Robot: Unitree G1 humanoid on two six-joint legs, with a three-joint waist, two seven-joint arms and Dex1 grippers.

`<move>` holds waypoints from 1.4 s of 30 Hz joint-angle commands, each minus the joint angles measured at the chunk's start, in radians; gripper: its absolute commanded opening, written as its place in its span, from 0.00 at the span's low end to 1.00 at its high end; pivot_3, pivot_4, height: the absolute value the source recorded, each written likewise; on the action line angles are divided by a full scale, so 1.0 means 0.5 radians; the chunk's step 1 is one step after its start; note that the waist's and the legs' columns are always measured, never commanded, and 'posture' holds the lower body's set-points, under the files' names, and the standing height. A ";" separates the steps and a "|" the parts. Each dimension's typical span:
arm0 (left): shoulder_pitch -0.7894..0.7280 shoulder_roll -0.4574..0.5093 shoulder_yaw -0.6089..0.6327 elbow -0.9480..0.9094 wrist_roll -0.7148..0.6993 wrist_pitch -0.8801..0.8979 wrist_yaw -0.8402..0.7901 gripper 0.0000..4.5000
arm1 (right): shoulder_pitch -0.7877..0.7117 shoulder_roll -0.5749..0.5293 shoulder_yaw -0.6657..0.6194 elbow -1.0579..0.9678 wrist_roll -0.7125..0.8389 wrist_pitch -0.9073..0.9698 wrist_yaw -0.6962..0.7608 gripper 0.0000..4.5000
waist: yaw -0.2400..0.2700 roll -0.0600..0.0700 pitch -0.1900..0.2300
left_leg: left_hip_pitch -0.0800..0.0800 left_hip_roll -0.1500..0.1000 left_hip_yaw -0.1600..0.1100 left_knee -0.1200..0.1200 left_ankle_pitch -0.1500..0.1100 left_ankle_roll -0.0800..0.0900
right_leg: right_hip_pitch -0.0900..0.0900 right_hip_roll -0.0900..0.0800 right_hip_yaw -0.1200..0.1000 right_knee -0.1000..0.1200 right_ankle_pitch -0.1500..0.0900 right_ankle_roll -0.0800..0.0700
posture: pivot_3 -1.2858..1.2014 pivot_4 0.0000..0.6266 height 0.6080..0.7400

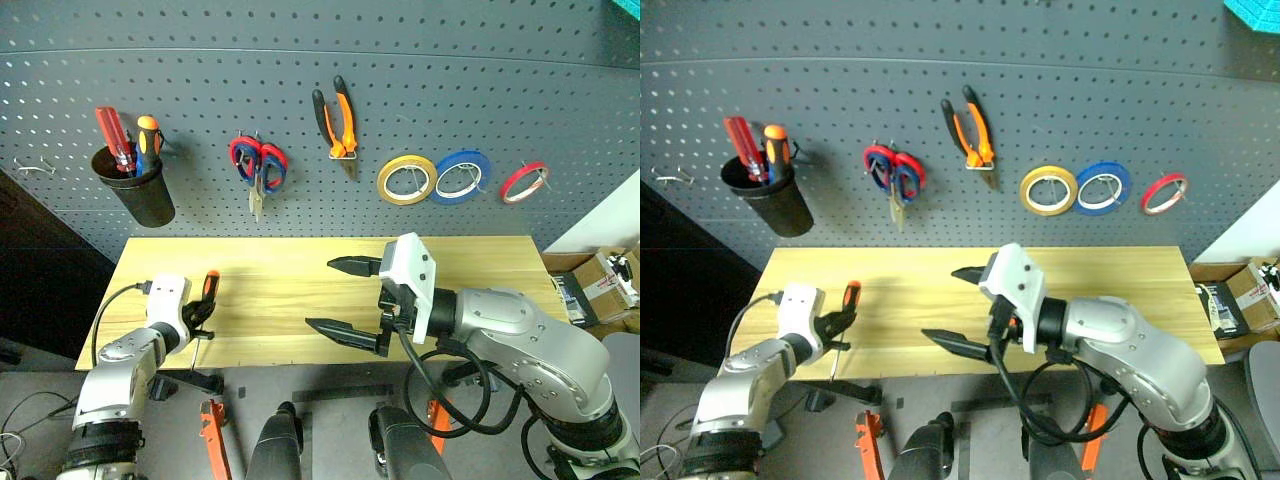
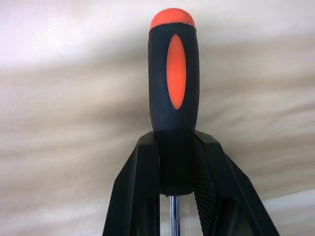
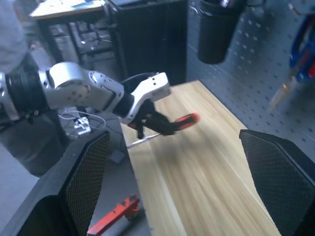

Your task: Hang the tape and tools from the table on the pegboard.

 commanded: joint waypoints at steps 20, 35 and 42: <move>-1.191 0.109 0.459 -0.178 -0.121 -0.432 0.548 0.12 | -0.179 0.005 -0.101 0.283 -0.151 -0.347 0.141 1.00 | 0.033 -0.007 -0.006 | -0.001 -0.006 0.000 0.005 0.001 0.000 | 0.003 0.007 -0.001 0.002 0.003 0.007 | 0.50 0.28 1.00; -1.241 0.088 0.400 0.450 0.060 -0.906 0.671 0.33 | -0.173 0.001 -0.137 0.239 -0.134 -0.298 0.114 1.00 | 0.028 -0.010 -0.008 | -0.001 -0.006 -0.001 0.006 0.002 -0.002 | 0.004 0.007 -0.002 0.004 0.010 -0.001 | 0.49 0.30 1.00; -1.162 0.049 0.427 0.284 -0.037 -0.852 0.712 0.78 | -0.163 -0.048 -0.177 0.241 -0.113 -0.291 0.145 1.00 | 0.028 -0.011 -0.008 | -0.001 -0.006 -0.001 0.008 0.002 -0.002 | 0.004 0.007 -0.002 0.005 0.011 0.000 | 0.49 0.28 1.00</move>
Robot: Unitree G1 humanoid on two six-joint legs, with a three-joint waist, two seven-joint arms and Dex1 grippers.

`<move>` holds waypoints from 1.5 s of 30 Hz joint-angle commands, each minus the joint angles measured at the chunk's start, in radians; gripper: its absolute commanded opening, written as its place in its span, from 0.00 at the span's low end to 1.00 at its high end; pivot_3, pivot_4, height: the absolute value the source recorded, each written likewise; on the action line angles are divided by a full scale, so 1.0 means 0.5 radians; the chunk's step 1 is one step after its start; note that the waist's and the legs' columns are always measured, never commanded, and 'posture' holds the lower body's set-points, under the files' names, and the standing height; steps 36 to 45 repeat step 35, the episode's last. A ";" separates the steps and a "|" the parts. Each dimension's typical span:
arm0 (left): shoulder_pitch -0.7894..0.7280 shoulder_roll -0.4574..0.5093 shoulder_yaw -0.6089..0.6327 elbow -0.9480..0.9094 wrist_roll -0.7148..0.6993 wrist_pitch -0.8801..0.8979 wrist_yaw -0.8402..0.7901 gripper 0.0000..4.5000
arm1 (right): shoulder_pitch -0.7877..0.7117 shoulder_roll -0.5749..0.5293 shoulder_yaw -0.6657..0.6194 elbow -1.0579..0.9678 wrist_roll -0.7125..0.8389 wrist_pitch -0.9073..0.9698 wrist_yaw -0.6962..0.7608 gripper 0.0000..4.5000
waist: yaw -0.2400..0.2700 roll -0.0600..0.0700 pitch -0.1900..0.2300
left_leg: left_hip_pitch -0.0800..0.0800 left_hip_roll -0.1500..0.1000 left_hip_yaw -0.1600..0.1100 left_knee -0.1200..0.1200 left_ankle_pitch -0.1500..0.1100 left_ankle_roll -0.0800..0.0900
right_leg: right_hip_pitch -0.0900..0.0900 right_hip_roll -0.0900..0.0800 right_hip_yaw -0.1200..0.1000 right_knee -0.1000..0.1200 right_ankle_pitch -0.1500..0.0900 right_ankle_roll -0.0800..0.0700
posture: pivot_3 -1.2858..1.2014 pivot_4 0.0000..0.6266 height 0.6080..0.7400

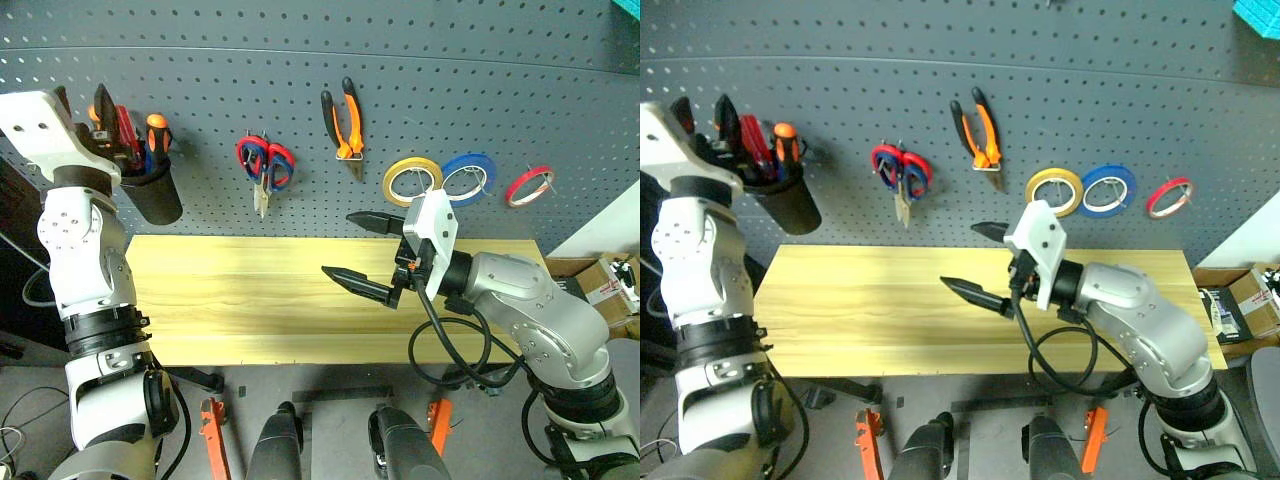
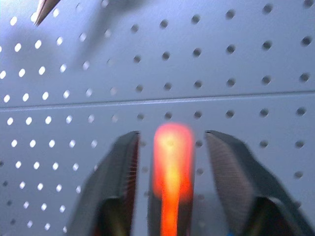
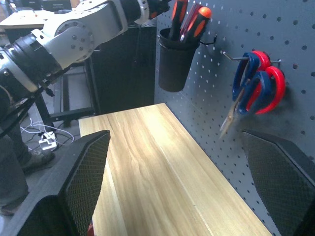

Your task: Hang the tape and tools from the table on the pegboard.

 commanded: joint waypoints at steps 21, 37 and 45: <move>1.149 -0.156 -0.503 -1.208 -0.164 0.916 -0.322 0.84 | 0.780 -0.188 -0.222 0.098 -0.249 -0.389 0.003 1.00 | 0.008 -0.004 -0.187 | 0.008 0.000 0.001 0.000 0.001 -0.001 | 0.006 0.002 0.003 0.000 0.001 0.002 | 0.52 0.06 1.00; 1.360 -0.384 -0.372 -0.273 0.116 0.117 -0.175 0.84 | 0.984 0.351 -0.432 1.294 -0.778 -1.415 -0.481 1.00 | 0.009 0.021 -0.370 | 0.044 0.005 0.012 -0.004 -0.009 -0.007 | 0.057 -0.004 -0.002 -0.072 0.016 -0.006 | 0.53 0.00 1.00; 1.360 -0.384 -0.372 -0.273 0.116 0.117 -0.175 0.84 | 0.984 0.351 -0.432 1.294 -0.778 -1.415 -0.481 1.00 | 0.009 0.021 -0.370 | 0.044 0.005 0.012 -0.004 -0.009 -0.007 | 0.057 -0.004 -0.002 -0.072 0.016 -0.006 | 0.53 0.00 1.00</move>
